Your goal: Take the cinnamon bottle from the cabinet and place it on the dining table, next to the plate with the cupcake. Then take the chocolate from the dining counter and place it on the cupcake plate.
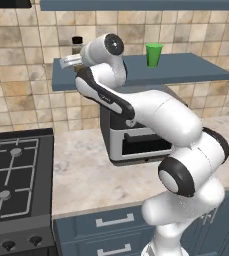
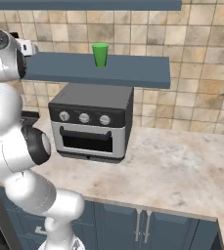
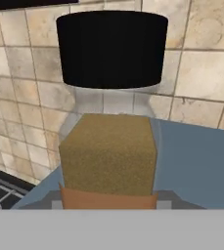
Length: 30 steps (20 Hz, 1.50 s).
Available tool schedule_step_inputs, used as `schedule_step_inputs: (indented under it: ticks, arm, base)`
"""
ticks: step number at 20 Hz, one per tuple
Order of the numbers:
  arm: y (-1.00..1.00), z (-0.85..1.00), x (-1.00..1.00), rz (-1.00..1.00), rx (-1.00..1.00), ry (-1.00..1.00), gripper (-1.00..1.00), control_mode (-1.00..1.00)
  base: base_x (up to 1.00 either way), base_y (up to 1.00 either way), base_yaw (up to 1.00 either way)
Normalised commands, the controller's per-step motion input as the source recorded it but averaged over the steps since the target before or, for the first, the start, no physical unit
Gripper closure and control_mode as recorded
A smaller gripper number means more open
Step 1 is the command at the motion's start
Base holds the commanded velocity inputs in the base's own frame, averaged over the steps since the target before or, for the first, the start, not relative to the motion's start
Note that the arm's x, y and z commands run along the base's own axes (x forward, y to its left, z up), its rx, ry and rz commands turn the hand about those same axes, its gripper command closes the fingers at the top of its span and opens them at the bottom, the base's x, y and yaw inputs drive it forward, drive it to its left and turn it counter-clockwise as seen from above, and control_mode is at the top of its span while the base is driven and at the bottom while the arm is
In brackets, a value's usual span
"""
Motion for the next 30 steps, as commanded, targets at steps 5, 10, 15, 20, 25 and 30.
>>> schedule_step_inputs:
  ticks: [5, 10, 15, 20, 25, 30]
  arm:
    - [-0.1, 0.26, -0.8, 0.14, 0.0, -0.09, 1.0, -1.0]
    - [-0.22, 0.17, -0.88, 0.19, 0.0, -0.05, 1.0, -1.0]
    - [-0.28, 0.11, -0.8, 0.12, 0.0, 0.01, 1.0, -1.0]
    - [-0.24, 0.01, -0.69, 0.09, 0.0, 0.08, 1.0, -1.0]
    - [-0.27, 0.0, -0.65, 0.01, 0.0, 0.03, 1.0, -1.0]
    - [-0.1, 0.0, -0.32, 0.0, 0.0, 0.09, 1.0, -1.0]
  base:
    - [0.0, 0.0, 0.0]
    - [0.0, 0.0, 0.0]
    - [0.0, 0.0, 0.0]
    - [0.0, 0.0, 0.0]
    - [0.0, 0.0, 0.0]
    - [0.0, 0.0, 0.0]
